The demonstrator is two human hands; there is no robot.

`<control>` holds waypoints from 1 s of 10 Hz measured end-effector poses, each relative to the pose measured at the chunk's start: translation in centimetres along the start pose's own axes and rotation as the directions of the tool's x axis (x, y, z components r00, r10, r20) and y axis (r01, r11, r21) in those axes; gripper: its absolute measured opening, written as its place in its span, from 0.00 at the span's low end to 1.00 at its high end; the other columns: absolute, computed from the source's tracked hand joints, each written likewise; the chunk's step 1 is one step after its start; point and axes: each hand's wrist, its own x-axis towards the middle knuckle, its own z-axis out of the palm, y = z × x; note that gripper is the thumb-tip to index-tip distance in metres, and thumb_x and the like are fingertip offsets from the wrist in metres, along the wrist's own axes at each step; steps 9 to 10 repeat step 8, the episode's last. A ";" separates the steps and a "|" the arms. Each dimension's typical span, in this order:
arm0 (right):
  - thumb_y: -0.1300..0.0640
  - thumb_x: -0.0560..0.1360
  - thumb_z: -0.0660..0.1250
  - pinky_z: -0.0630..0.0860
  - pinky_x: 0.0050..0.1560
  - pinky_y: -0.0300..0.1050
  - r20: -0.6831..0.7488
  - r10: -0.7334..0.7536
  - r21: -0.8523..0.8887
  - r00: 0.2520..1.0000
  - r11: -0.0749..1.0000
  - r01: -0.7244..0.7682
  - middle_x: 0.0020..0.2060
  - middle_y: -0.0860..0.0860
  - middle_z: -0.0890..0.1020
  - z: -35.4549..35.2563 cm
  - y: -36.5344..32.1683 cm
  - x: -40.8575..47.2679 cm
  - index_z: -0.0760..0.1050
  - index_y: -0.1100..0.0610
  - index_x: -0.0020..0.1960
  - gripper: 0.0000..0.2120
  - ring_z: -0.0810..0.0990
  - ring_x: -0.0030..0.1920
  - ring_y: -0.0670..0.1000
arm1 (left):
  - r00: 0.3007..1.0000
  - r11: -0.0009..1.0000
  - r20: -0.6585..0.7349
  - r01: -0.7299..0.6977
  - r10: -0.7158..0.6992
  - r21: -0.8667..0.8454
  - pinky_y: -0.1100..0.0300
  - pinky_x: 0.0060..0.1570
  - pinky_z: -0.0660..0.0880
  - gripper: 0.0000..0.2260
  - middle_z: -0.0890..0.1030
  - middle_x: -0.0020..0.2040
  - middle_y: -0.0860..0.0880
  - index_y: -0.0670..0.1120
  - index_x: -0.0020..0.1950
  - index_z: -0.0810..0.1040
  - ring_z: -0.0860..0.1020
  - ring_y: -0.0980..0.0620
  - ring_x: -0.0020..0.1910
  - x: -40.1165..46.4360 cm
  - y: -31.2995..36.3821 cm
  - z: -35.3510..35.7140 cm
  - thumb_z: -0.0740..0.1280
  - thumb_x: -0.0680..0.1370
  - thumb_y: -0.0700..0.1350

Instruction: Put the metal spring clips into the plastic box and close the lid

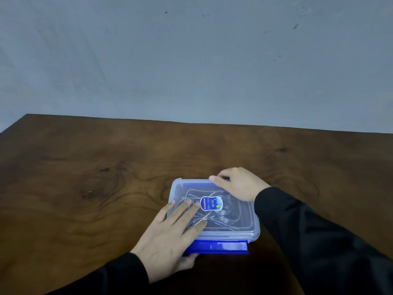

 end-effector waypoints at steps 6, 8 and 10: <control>0.37 0.75 0.67 0.80 0.44 0.50 -0.135 -0.125 0.144 0.983 0.979 0.144 0.44 0.46 0.81 0.5 0.0 -0.7 0.86 0.49 0.48 0.17 0.81 0.43 0.47 | 0.971 0.908 -0.159 0.103 -0.181 -0.406 0.54 0.74 0.51 0.21 0.75 0.68 0.61 0.58 0.61 0.78 0.63 0.63 0.73 0.5 -1.4 1.7 0.63 0.75 0.68; 0.49 0.82 0.63 0.77 0.54 0.47 -0.393 0.011 0.362 0.920 0.921 0.143 0.46 0.44 0.81 0.0 0.5 -1.5 0.84 0.50 0.47 0.12 0.80 0.49 0.45 | 0.968 0.867 -0.187 0.053 -0.166 -0.496 0.57 0.75 0.49 0.17 0.65 0.75 0.63 0.60 0.65 0.73 0.60 0.59 0.76 -0.1 -1.9 1.1 0.60 0.79 0.64; 0.49 0.82 0.63 0.77 0.54 0.47 -0.393 0.011 0.362 0.920 0.921 0.143 0.46 0.44 0.81 0.0 0.5 -1.5 0.84 0.50 0.47 0.12 0.80 0.49 0.45 | 0.968 0.867 -0.187 0.053 -0.166 -0.496 0.57 0.75 0.49 0.17 0.65 0.75 0.63 0.60 0.65 0.73 0.60 0.59 0.76 -0.1 -1.9 1.1 0.60 0.79 0.64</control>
